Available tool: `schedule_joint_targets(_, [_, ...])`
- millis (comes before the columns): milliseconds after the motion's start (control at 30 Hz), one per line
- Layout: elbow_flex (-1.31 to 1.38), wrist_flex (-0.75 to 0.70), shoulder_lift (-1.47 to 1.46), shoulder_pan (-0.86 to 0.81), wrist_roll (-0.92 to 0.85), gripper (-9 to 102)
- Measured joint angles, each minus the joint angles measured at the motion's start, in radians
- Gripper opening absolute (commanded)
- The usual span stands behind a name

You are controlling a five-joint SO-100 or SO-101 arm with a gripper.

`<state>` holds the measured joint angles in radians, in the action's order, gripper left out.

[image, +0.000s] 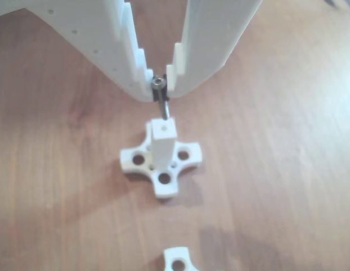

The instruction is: Grab the screw and set it in the hole.

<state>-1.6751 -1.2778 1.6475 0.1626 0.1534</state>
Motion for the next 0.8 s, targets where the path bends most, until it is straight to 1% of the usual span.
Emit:
schedule_joint_targets(433, [-0.017,0.025,0.000,0.018,0.000,-4])
schedule_joint_targets(800, [-0.017,0.025,-0.063,0.018,0.000,-4])
